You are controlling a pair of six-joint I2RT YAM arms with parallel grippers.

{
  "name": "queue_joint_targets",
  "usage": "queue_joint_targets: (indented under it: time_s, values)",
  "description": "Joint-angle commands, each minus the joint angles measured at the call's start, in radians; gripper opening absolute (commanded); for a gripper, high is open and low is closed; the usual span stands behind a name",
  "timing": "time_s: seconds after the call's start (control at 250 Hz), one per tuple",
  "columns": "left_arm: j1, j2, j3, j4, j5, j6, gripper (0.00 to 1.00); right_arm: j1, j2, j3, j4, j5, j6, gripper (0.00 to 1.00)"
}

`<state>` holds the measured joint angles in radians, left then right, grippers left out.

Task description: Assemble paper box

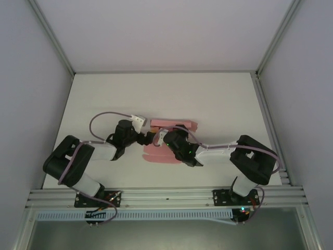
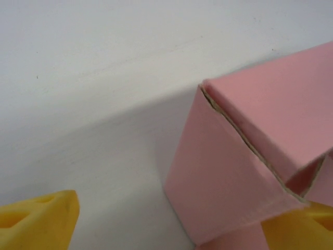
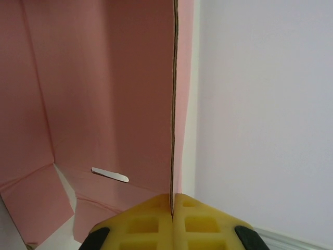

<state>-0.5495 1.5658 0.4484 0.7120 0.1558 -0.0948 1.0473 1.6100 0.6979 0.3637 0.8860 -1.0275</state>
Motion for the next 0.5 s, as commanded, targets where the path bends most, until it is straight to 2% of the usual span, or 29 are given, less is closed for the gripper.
queue_joint_targets:
  time_s: [0.0, 0.048, 0.136, 0.26, 0.403, 0.499]
  values:
    - [-0.007, 0.037, 0.050, 0.094, -0.054, 0.010, 0.67, 0.011, 0.008, -0.012, -0.136, -0.080, 0.045, 0.00]
    - [-0.010, 0.054, 0.064, 0.079, -0.102, 0.008, 0.54, 0.011, 0.007, -0.010, -0.137, -0.083, 0.051, 0.00]
    - [-0.025, 0.084, 0.090, 0.043, -0.193, 0.019, 0.50, 0.006, 0.004, -0.004, -0.147, -0.098, 0.071, 0.00]
    - [-0.063, 0.116, 0.121, -0.004, -0.348, 0.012, 0.27, 0.001, -0.007, 0.010, -0.174, -0.121, 0.109, 0.00]
    - [-0.130, 0.169, 0.150, -0.066, -0.644, 0.008, 0.22, -0.007, -0.027, 0.022, -0.219, -0.139, 0.153, 0.00]
    - [-0.163, 0.212, 0.168, -0.120, -0.777, -0.014, 0.19, -0.010, -0.040, 0.022, -0.252, -0.142, 0.172, 0.00]
